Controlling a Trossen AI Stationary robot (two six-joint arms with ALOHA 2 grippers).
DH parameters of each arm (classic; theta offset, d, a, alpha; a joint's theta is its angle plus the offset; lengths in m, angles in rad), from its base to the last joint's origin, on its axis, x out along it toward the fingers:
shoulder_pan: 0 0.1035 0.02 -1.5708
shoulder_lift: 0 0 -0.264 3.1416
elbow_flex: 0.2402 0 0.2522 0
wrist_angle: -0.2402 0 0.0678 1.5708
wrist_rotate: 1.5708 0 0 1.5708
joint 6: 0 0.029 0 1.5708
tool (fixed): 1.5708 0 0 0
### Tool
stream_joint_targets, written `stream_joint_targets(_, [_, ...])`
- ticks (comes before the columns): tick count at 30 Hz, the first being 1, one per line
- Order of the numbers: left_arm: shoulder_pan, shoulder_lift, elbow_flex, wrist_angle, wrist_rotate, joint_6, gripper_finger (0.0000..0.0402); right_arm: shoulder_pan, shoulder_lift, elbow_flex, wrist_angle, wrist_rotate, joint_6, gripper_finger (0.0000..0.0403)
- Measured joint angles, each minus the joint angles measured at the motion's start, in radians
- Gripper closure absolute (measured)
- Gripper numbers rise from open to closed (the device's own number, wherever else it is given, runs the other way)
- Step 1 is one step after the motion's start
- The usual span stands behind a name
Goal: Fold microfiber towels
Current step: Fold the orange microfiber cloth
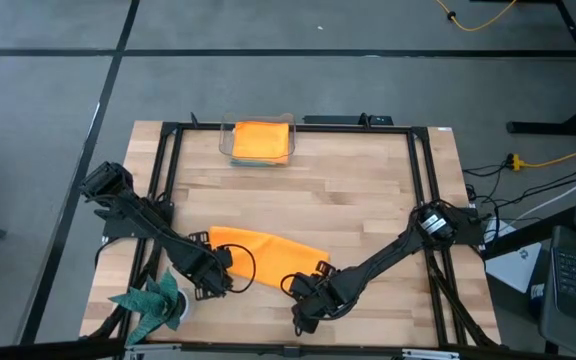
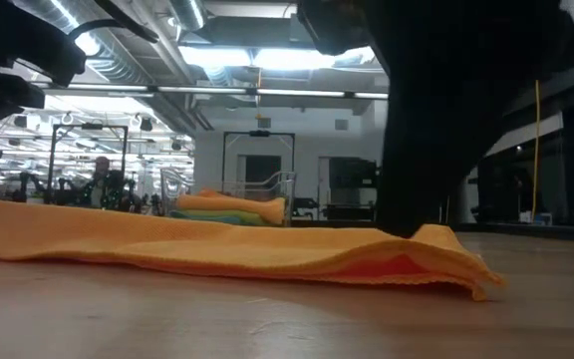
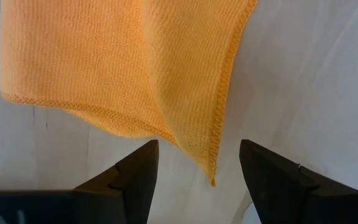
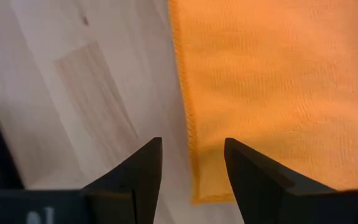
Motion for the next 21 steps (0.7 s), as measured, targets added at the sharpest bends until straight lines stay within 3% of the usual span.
stream_joint_targets(21, [0.032, 0.000, 0.000, 0.002, 0.000, 0.004, 0.0184, -0.018, 0.015, -0.002, -0.023, 0.014, -0.001, 0.0281])
